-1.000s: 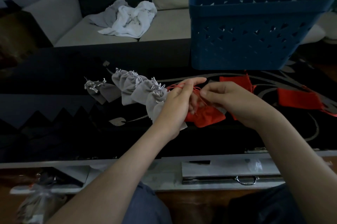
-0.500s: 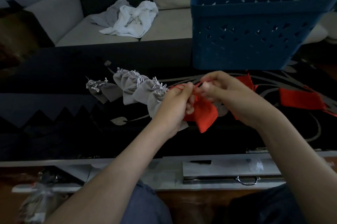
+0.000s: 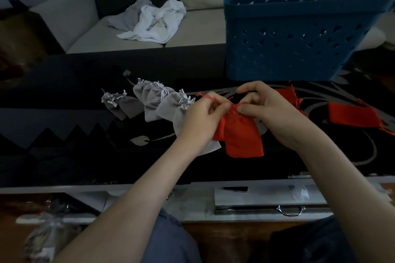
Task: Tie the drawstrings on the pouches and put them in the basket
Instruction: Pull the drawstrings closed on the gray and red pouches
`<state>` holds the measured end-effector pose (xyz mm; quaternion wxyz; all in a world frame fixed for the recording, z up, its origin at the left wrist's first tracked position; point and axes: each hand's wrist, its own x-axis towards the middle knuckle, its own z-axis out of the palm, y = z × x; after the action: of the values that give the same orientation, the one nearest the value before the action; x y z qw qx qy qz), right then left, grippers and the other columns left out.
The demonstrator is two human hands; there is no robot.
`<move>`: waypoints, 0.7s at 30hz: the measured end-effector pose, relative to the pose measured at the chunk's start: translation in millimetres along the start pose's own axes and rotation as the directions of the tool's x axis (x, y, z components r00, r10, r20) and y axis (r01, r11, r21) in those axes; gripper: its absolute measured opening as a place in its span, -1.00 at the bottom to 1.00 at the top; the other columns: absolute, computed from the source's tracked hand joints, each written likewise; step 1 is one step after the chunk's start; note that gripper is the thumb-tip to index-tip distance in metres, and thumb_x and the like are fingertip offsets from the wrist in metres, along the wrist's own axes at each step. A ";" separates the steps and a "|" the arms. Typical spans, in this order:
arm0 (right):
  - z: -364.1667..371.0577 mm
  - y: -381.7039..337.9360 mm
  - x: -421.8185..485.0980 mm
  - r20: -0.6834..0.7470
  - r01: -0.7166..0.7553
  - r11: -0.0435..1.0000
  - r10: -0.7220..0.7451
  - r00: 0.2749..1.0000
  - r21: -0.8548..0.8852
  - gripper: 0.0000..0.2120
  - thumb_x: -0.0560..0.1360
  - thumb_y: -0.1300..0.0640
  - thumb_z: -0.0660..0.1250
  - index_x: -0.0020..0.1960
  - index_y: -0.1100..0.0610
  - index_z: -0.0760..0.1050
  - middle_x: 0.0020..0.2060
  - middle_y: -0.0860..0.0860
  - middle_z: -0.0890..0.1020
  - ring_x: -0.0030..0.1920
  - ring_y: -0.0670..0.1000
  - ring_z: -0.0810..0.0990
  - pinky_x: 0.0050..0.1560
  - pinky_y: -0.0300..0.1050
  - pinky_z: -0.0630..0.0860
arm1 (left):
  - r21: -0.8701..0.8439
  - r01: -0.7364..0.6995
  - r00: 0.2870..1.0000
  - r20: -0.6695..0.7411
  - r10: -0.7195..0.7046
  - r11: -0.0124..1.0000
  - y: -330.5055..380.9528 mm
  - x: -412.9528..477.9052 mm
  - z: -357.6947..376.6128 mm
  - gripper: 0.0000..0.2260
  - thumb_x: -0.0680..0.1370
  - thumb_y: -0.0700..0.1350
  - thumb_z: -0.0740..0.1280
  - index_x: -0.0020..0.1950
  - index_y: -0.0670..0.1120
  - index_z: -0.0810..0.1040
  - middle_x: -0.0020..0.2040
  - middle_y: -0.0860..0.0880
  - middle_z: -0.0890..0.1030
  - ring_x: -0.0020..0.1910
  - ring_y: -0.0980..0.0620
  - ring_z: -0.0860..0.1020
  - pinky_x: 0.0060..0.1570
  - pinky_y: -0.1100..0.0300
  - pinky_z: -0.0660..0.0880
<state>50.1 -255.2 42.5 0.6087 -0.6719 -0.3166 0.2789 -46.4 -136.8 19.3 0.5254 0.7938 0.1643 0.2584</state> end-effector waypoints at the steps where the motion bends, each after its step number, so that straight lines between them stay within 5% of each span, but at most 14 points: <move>1: 0.5 -0.3 -0.6 -0.023 0.014 1.000 -0.014 1.000 0.001 -0.73 0.49 0.38 0.31 0.08 0.09 0.42 -0.33 0.01 0.55 -0.26 0.09 0.51 -0.21 -0.01 0.38 | 0.125 -0.070 0.997 -0.008 0.072 0.990 1.6 -0.8 0.1 -0.90 0.56 -0.21 0.32 -0.13 -0.06 0.57 -0.26 0.14 0.57 -0.24 0.28 0.52 -0.11 0.39 0.42; 3: 0.7 0.1 -0.9 -0.050 0.057 0.998 -0.058 0.997 -0.010 -0.74 0.49 0.37 0.32 0.08 0.09 0.42 -0.34 0.00 0.54 -0.28 0.02 0.50 -0.23 -0.07 0.39 | 0.355 -0.194 0.978 -0.002 0.208 0.915 4.4 -1.4 1.3 -0.95 0.55 -0.21 0.33 -0.07 -0.12 0.58 -0.22 0.11 0.57 -0.23 0.30 0.47 -0.16 0.49 0.31; 7: -0.7 -0.1 -3.1 -0.004 0.091 0.996 -0.091 0.996 -0.004 -0.80 0.51 0.31 0.30 0.10 0.11 0.45 -0.37 -0.07 0.55 -0.30 -0.09 0.52 -0.21 -0.22 0.43 | 0.585 -0.232 0.962 0.019 0.273 0.777 7.1 -0.1 4.0 -0.91 0.59 -0.14 0.26 0.00 -0.15 0.51 -0.11 -0.08 0.59 -0.08 0.02 0.50 -0.19 0.28 0.24; 13: 2.7 -0.3 -1.4 0.038 -0.019 0.973 0.011 0.999 0.230 -0.74 0.65 0.19 0.06 0.11 0.23 0.50 -0.35 0.07 0.61 -0.27 0.00 0.59 -0.11 -0.18 0.52 | 0.542 -0.287 0.923 -0.062 0.379 0.790 12.4 -1.0 4.7 -0.89 0.60 -0.17 0.20 -0.08 -0.19 0.42 -0.23 -0.09 0.52 -0.21 0.00 0.46 -0.24 0.23 0.26; 17: 3.1 1.3 -0.8 0.108 -0.075 0.992 0.064 0.992 0.101 -0.76 0.60 0.24 0.16 -0.01 0.37 0.54 -0.26 0.16 0.58 -0.25 0.02 0.54 -0.13 -0.21 0.49 | 0.628 -0.327 0.883 -0.064 0.465 0.707 14.3 -4.9 8.4 -0.84 0.56 -0.10 0.18 -0.11 -0.16 0.46 -0.25 -0.05 0.53 -0.23 0.06 0.44 -0.24 0.29 0.22; 21: 1.7 -1.8 -3.8 0.139 -0.062 0.996 0.053 0.989 0.062 -0.82 0.56 0.32 0.21 0.01 0.19 0.59 -0.24 0.10 0.59 -0.26 -0.07 0.56 -0.16 -0.26 0.52 | 0.494 -0.320 0.925 -0.024 0.380 0.808 12.8 -6.4 7.0 -0.91 0.60 -0.13 0.23 -0.07 -0.12 0.47 -0.22 0.05 0.50 -0.18 0.17 0.42 -0.25 0.26 0.35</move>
<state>46.2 -257.0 44.0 0.5991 -0.6393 -0.3289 0.3524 -47.6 -150.5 27.3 0.2436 0.8984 0.1058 0.3497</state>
